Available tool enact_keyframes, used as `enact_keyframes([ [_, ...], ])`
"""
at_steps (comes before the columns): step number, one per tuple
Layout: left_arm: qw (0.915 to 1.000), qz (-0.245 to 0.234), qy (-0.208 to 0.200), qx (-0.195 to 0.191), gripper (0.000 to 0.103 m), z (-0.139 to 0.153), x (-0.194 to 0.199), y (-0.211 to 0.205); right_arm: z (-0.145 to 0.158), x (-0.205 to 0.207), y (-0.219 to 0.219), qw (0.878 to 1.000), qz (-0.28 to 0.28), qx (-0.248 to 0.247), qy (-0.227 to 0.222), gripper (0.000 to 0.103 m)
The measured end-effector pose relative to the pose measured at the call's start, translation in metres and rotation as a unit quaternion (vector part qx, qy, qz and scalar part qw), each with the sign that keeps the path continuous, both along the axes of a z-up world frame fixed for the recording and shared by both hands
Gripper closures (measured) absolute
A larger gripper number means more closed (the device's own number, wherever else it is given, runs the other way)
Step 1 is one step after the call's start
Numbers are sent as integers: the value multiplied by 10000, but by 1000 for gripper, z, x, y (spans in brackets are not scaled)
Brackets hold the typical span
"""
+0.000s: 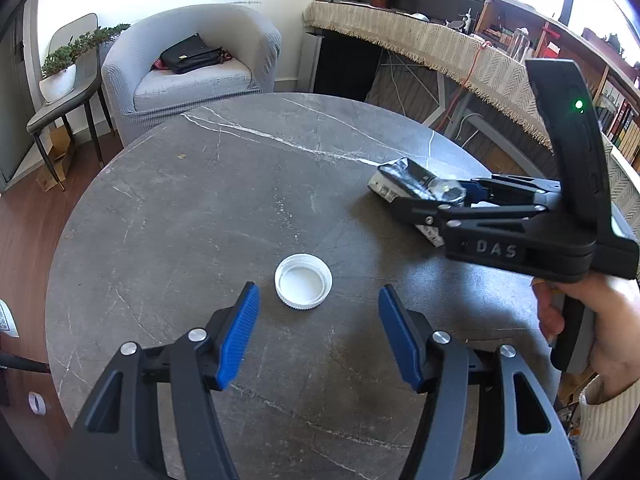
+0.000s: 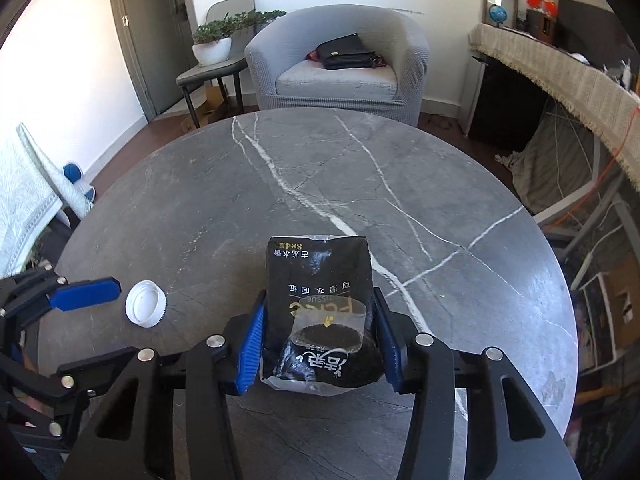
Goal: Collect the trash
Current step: 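Close the right tool on the black snack bag while the left tool reaches the white cap, then close the left tool on the white bottle cap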
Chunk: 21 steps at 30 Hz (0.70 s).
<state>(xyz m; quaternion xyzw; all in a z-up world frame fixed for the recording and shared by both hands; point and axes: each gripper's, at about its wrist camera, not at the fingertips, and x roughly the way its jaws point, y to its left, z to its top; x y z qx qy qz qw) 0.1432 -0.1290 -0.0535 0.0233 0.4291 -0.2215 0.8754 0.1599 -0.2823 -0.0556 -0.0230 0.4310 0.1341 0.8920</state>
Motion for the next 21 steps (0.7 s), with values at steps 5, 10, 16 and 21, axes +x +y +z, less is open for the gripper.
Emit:
enact_keyframes([
  [5,9999,90,-18,139,41,-4,4,-6,7,-2,-13,9997,-106,213,-58,54],
  [10,9993,270,-63,245,46,-4,10,-9,12,-2,-22,9990,-142,413,-90,54],
  [16,9981,328,-176,481,54,-4,11,-16,14,-5,-26,9987,-166,467,-95,54],
  [21,9985,291,-165,434,71,-2,9,-16,22,-8,-25,9984,-161,527,-140,54],
])
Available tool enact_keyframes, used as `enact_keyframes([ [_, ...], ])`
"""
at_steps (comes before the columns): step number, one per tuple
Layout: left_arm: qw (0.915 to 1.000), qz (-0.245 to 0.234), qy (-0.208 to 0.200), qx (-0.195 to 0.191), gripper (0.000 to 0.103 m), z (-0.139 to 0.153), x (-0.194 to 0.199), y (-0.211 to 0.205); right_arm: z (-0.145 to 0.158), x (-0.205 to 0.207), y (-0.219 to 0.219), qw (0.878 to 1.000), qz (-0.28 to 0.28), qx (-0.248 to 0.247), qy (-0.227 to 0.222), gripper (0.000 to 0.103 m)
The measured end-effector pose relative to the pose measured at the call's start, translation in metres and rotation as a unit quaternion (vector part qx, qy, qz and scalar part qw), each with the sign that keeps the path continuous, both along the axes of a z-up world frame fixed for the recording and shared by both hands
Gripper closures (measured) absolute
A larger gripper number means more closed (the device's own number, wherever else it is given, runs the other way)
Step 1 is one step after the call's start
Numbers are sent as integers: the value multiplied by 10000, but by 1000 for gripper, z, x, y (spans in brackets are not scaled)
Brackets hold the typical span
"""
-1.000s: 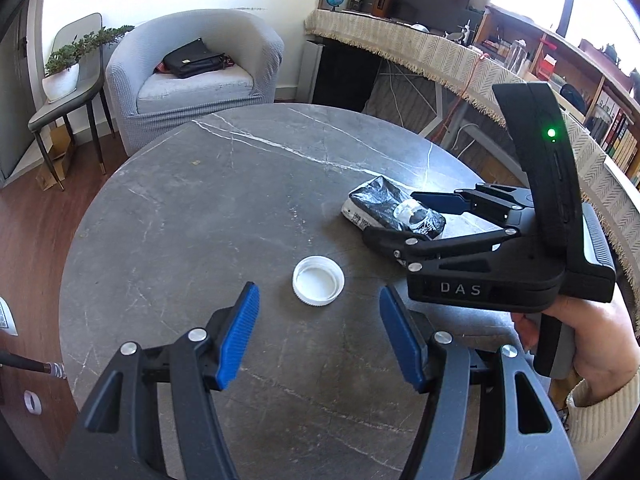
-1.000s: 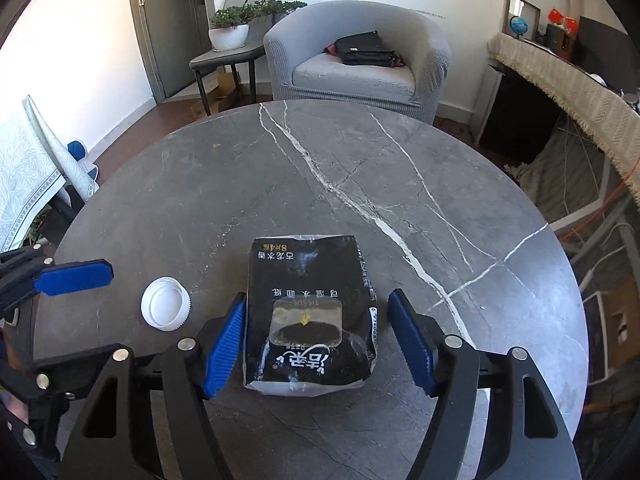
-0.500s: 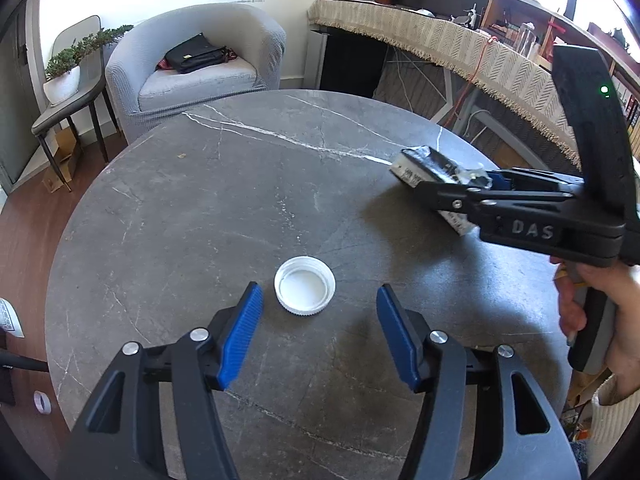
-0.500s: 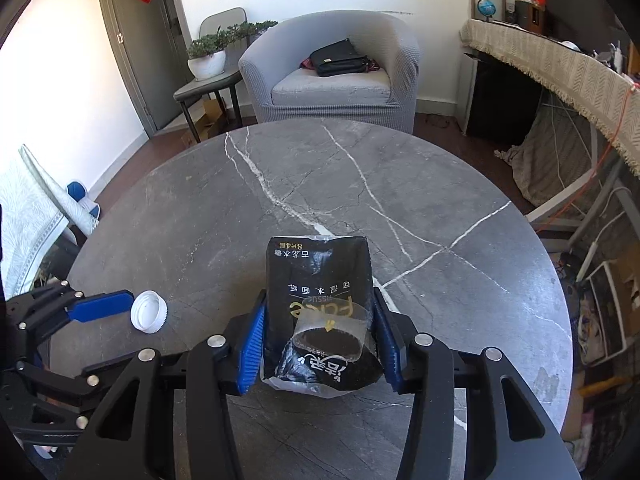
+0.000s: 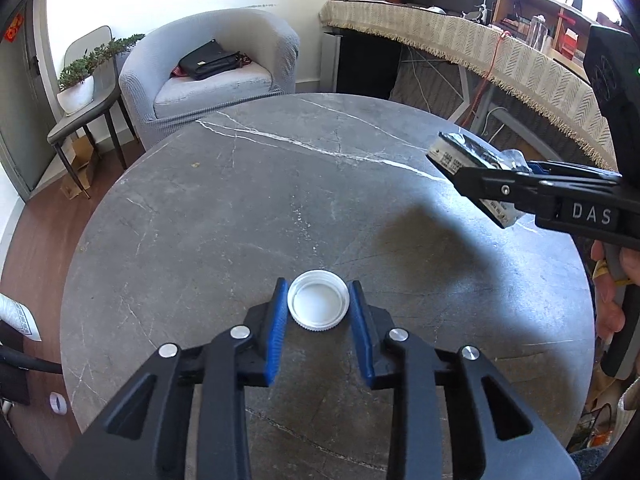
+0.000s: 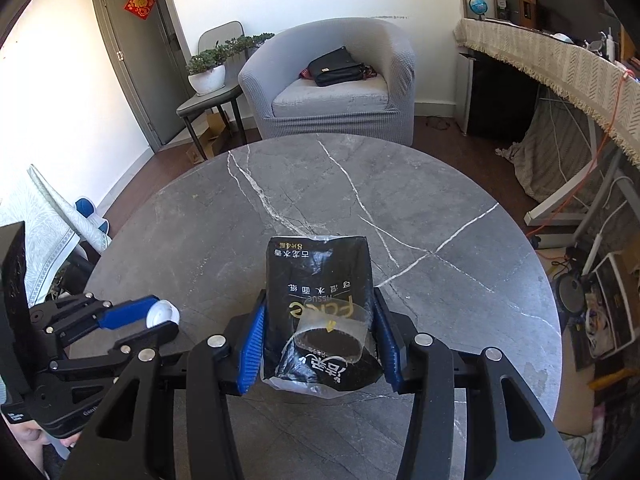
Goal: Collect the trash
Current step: 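Close the left tool on the white bottle cap, then carry the cap to the bin and open the left tool while the right tool carries the bag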
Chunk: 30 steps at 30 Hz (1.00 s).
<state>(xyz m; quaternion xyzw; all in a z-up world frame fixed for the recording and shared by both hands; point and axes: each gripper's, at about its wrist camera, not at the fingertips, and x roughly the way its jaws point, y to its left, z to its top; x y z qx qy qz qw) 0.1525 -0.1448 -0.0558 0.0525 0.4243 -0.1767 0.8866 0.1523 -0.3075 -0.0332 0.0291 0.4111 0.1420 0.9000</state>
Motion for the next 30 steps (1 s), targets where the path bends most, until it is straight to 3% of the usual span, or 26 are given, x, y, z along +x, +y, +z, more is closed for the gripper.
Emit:
enact_keyframes([
  [13,9986,281,-309,-317,71,34,-16,50,18,-5,52,9992,373,-147,-58,54],
  [23,9932,838,-568,-576,71,54,-31,120,19,-14,103,9971,760,32,76,54],
  [30,9883,1247,-560,-671,71,53,-46,176,23,-24,151,9935,1125,132,67,54],
])
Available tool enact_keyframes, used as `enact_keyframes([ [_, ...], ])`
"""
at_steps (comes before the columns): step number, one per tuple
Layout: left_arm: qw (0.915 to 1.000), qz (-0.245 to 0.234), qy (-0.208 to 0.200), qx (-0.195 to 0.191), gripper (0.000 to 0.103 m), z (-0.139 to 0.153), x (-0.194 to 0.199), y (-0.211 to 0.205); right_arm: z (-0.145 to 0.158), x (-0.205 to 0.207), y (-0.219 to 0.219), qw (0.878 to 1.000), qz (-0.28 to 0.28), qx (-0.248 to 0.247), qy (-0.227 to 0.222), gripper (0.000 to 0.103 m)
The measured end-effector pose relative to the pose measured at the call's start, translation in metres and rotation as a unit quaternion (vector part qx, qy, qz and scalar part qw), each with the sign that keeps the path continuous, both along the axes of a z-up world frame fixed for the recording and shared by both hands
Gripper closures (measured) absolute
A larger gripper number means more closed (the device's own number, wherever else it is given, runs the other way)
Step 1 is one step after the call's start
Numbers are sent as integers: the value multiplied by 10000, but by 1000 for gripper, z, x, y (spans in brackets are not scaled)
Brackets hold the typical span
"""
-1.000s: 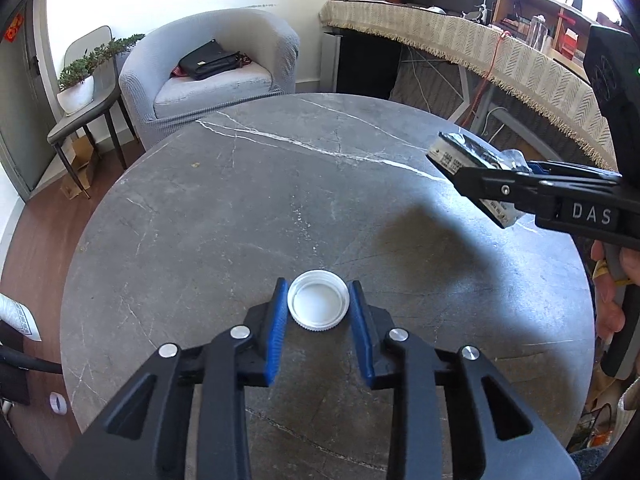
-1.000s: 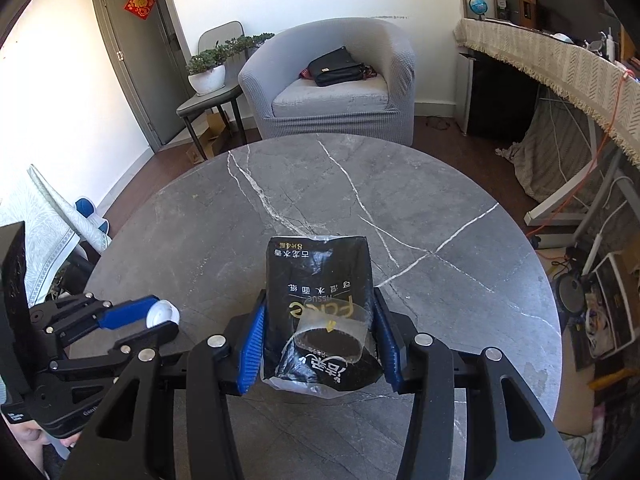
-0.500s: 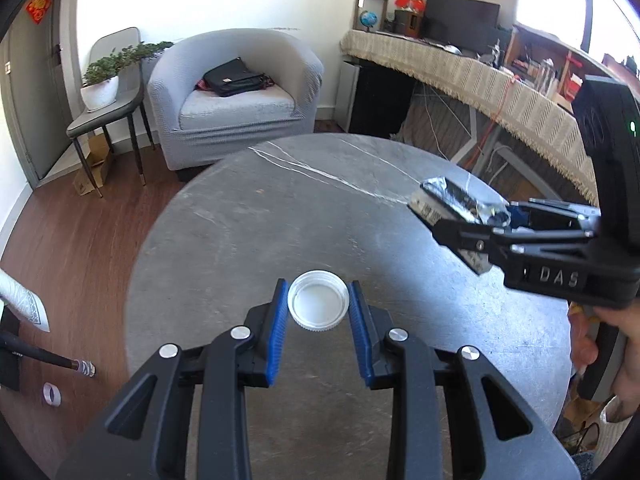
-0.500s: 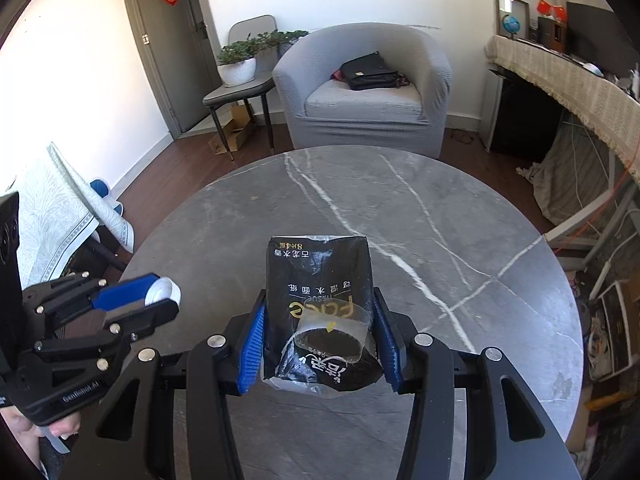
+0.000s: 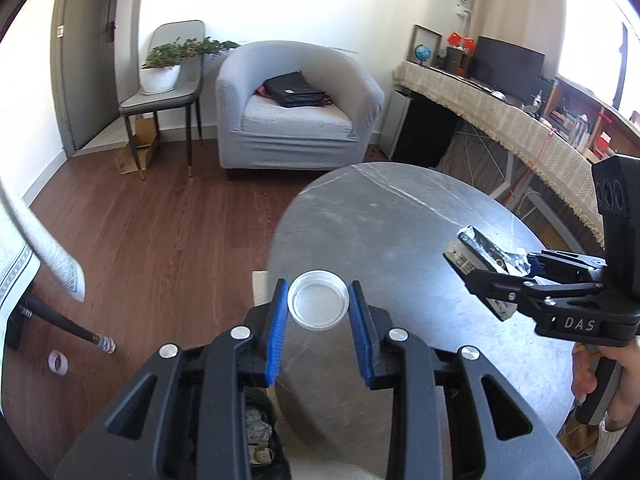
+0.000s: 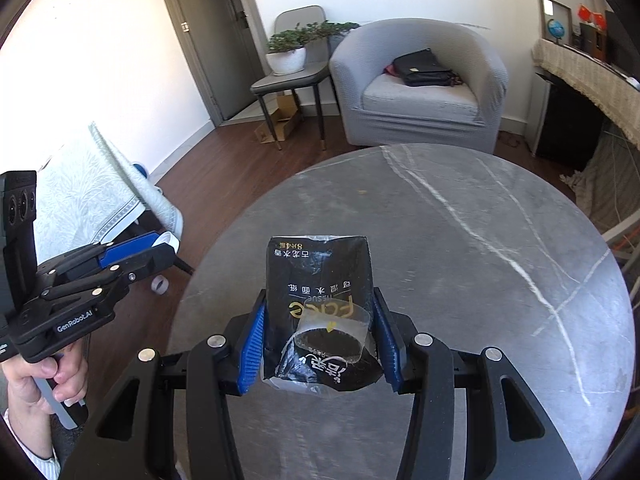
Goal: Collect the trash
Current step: 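Carry the cap to the bin and open the left tool while the right tool carries the bag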
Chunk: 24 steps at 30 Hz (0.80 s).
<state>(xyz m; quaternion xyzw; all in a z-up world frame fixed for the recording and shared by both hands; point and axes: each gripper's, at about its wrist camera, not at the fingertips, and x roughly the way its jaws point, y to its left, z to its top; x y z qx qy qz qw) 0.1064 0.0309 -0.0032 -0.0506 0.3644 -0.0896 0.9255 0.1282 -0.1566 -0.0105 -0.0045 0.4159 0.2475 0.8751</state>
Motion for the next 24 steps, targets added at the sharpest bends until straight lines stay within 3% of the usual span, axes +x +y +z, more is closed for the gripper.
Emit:
enact_keyframes([
  [11,9979,521,382,-59,71,-28,-10,68,3,1,67,9987,470,197,18,54],
  [16,9949,698,731,65,71,-55,-17,94,5,-3,103,9971,730,232,-14,54],
  [24,9855,871,1457,-54,71,-109,-38,127,-4,-8,158,9938,1098,159,63,54],
])
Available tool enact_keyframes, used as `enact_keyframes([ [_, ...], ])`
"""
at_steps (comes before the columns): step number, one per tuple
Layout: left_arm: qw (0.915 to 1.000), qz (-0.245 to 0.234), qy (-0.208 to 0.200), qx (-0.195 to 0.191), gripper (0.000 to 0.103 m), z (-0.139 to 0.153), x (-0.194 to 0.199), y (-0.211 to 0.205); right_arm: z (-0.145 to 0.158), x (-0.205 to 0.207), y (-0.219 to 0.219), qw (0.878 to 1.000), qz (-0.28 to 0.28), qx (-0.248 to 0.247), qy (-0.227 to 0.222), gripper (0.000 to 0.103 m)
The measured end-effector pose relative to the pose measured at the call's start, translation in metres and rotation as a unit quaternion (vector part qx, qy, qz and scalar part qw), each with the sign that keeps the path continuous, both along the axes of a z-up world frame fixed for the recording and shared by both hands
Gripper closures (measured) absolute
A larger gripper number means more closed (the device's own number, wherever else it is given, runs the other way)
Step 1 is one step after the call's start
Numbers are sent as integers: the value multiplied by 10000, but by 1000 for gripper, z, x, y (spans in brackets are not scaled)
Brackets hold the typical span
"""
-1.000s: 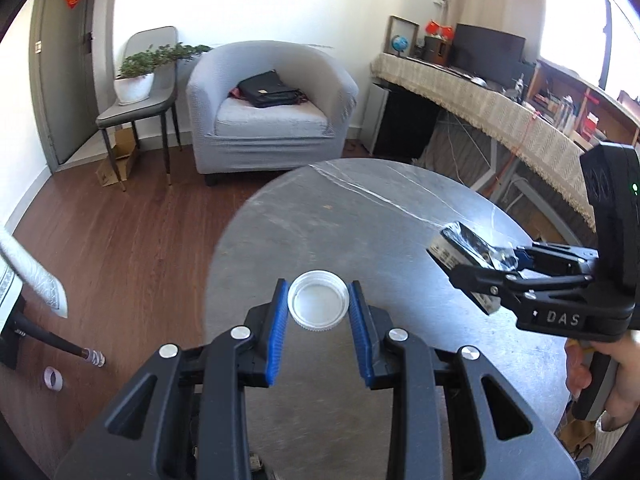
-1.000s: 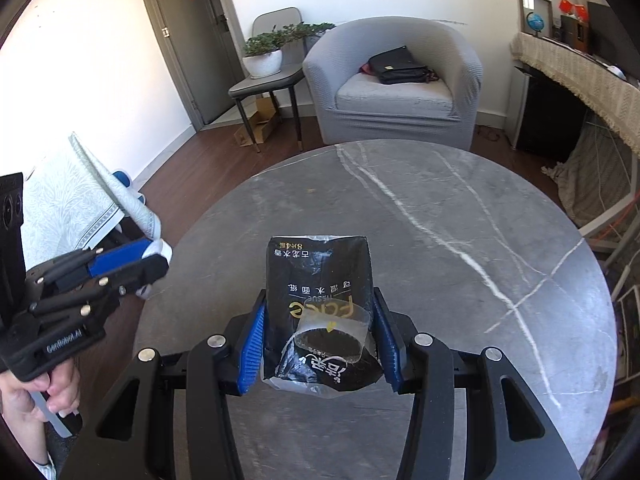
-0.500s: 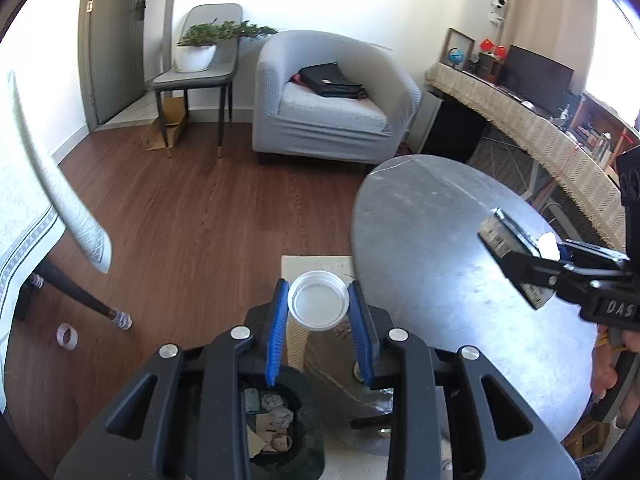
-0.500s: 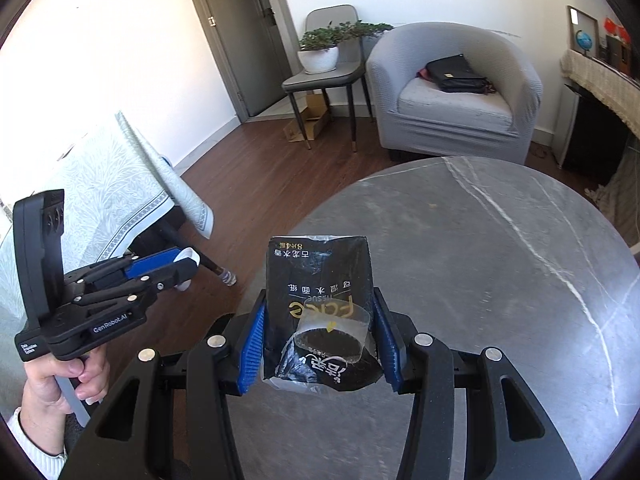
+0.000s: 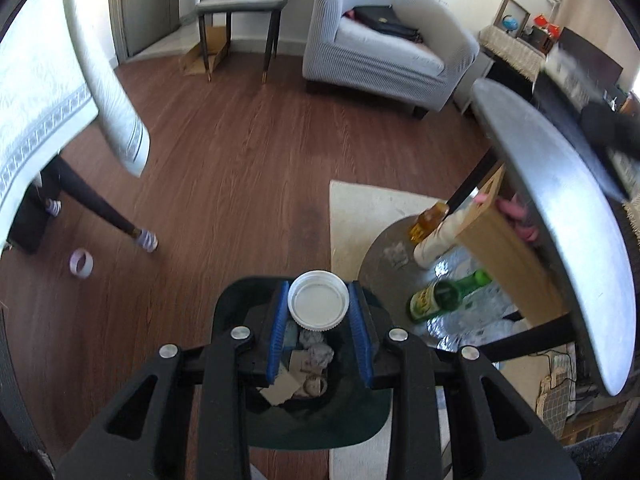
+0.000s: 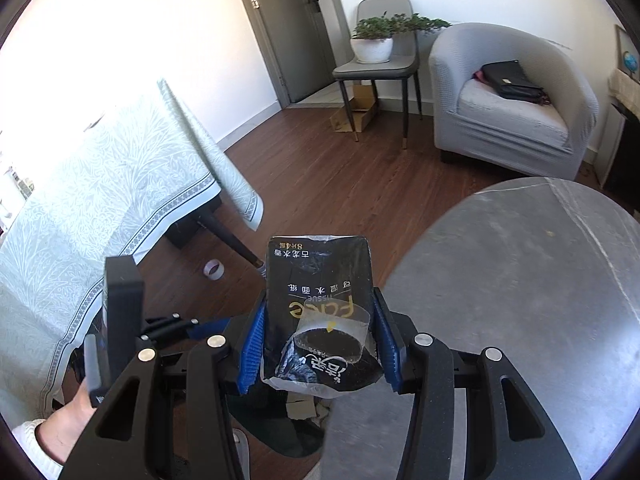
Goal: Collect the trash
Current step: 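Carry the cap to the bin and open the left tool while the right tool carries the bag, then lower the black snack bag into the green bin and open the right tool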
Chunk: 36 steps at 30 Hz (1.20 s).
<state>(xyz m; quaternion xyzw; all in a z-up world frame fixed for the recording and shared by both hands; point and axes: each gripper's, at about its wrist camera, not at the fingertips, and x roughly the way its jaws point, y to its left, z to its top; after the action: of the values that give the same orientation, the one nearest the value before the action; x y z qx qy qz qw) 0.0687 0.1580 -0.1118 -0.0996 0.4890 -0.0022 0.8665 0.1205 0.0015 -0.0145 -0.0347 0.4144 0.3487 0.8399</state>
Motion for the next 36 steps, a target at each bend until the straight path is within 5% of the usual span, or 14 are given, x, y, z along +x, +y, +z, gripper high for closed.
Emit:
enact_keyframes([
  [26,9856,-358,1645,-141,68,-114,-9,0,-44,-1,73,9971,329,-606,323,54],
  [29,9851,-335,1687,-82,57,-117,-9,1,-45,2,74,9970,336,-613,335,54],
  [36,9922,-41,1247,-21,58,-88,-9,21,-51,-1,83,9965,385,-649,360,54],
])
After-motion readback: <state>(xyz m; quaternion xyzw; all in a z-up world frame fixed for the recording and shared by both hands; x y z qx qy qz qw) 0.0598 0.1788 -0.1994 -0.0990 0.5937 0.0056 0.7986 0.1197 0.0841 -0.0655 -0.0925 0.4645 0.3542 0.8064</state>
